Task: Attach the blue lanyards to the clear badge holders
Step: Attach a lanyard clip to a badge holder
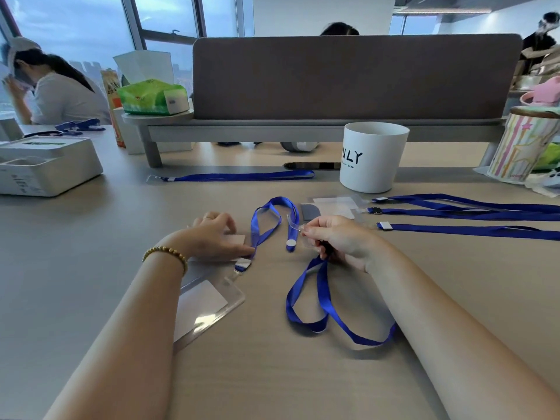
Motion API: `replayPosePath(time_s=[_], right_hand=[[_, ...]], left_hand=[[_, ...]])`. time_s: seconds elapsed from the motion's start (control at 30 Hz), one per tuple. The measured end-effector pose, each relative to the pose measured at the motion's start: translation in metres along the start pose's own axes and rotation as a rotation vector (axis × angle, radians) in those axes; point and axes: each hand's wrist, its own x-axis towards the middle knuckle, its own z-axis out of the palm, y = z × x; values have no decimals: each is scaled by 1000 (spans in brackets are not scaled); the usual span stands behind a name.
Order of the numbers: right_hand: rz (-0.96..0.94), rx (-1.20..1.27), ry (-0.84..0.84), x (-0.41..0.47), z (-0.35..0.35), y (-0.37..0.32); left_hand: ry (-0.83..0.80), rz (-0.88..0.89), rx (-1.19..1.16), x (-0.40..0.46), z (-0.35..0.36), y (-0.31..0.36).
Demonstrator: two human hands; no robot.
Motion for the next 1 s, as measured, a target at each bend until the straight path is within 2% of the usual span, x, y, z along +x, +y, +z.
replayPosePath(time_s=[0.1, 0.23, 0.3, 0.47, 0.63, 0.83, 1.0], right_hand=[[-12, -8, -5, 0, 0, 0], [-15, -8, -17, 0, -2, 0], [-13, 18, -27, -2, -5, -1], [-64, -15, 96, -13, -20, -9], [-90, -317, 180, -26, -34, -10], [-114, -445, 166, -21, -37, -9], [-94, -416, 116, -18, -33, -4]], left_hand=[[126, 4, -8, 4, 4, 3], [394, 33, -201, -3, -8, 11], [469, 101, -258, -11, -21, 27], [440, 301, -175, -26, -34, 89], [506, 406, -180, -20, 4, 105], [467, 429, -264, -16, 4, 90], [435, 465, -243, -16, 8, 94]])
